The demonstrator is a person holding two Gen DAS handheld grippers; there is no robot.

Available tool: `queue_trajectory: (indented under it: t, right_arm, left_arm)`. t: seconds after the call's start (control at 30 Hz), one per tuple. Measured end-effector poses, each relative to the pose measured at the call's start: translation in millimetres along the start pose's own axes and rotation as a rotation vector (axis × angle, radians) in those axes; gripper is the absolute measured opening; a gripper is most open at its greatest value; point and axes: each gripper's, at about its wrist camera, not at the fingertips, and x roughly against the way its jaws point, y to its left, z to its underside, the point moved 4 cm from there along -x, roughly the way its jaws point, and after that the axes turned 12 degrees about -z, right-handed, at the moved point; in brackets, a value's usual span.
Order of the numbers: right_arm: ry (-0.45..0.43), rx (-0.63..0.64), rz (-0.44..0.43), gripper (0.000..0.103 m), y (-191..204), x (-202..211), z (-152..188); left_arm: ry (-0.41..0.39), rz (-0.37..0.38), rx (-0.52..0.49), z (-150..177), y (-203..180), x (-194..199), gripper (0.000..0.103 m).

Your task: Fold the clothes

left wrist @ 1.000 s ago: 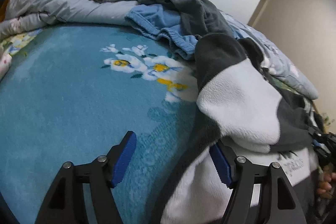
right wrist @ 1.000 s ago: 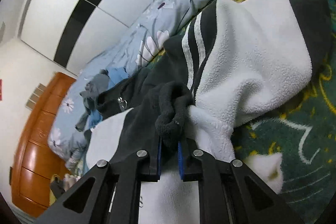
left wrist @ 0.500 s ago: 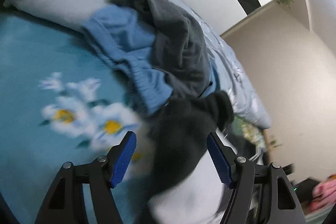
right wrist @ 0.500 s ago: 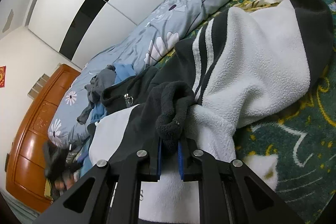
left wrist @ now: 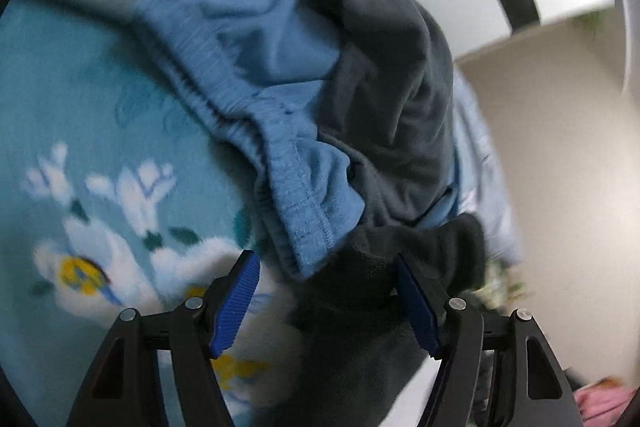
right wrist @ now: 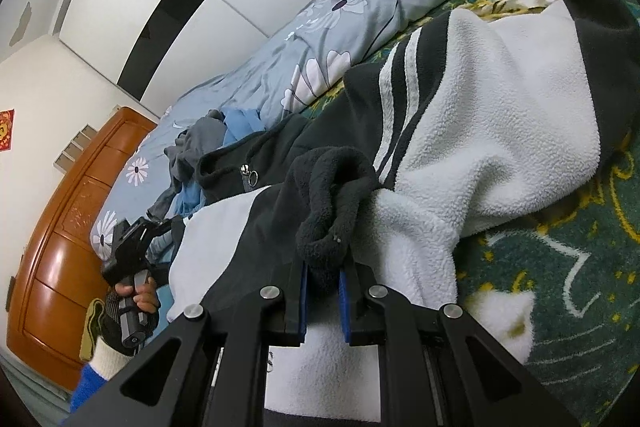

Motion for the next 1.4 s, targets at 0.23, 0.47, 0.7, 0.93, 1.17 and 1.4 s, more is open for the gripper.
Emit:
queue_trajectory:
  t: [0.23, 0.47, 0.7, 0.93, 1.17, 1.4]
  right_arm:
    - [0.017, 0.011, 0.004, 0.013, -0.4, -1.8, 1.9]
    - [0.01, 0.022, 0.017, 0.013, 1.3, -3.0, 2.5]
    - [0.008, 0.029, 0.075, 0.013, -4.1, -6.5, 1.9]
    - [0.03, 0.018, 0.008, 0.02, -0.5, 2.2, -2.3]
    - [-0.087, 0.124, 0.101, 0.027, -9.9, 85.7, -34.9]
    - [-0.232, -0.005, 0.357, 0.032, -86.3, 151.7, -110.8]
  left_arm:
    - [0.038, -0.292, -0.305, 6.2, -33.2, 4.5, 0.015]
    - [-0.065, -0.364, -0.35, 9.0, -39.6, 3.9, 0.011]
    - [-0.1, -0.352, -0.294, 11.5, -35.5, 1.3, 0.011]
    - [-0.108, -0.211, -0.175, 16.2, -15.4, 20.5, 0.039]
    - [-0.254, -0.256, -0.267, 53.2, -7.4, 76.0, 0.047]
    - [-0.313, -0.179, -0.3, 104.7, -23.7, 86.0, 0.055]
